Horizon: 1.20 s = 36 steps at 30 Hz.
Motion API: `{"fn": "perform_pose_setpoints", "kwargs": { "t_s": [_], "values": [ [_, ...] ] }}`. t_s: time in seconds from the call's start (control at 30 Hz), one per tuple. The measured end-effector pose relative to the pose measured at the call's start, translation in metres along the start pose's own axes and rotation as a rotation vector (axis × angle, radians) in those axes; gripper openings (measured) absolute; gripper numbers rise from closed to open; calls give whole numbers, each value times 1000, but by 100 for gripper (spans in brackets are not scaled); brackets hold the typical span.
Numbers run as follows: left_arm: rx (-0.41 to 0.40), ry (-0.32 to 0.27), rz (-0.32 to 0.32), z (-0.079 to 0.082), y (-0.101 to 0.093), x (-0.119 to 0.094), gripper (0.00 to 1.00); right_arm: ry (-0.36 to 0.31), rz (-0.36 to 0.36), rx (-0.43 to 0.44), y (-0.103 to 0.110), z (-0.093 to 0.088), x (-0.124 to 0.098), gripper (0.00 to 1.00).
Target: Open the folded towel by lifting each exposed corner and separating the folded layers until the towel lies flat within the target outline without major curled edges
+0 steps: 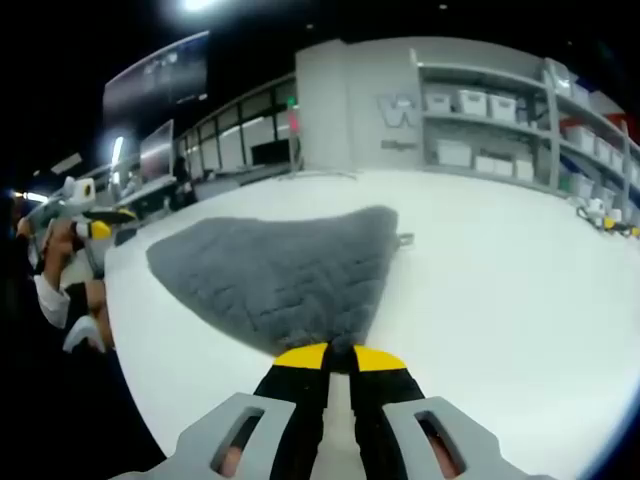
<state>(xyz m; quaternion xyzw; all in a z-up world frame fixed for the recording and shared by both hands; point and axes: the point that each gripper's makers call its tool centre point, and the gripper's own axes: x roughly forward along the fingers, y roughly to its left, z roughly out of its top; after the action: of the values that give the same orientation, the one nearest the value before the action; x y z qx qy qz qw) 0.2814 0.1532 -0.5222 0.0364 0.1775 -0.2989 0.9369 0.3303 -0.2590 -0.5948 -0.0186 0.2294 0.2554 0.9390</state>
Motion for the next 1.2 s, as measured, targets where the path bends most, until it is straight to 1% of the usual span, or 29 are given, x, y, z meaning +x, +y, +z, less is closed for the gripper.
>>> {"fn": "perform_pose_setpoints", "kwargs": {
  "t_s": [0.3,0.83,1.2],
  "values": [
    [14,-5,-8,2,-5,2,58,3,-5,-10,0,0,0,4],
    [18,3,-13,0,-7,5,57,5,-8,-18,0,0,0,4],
    [23,-5,-27,0,-10,9,55,4,-6,-19,1,-1,0,4]
  ]
}}
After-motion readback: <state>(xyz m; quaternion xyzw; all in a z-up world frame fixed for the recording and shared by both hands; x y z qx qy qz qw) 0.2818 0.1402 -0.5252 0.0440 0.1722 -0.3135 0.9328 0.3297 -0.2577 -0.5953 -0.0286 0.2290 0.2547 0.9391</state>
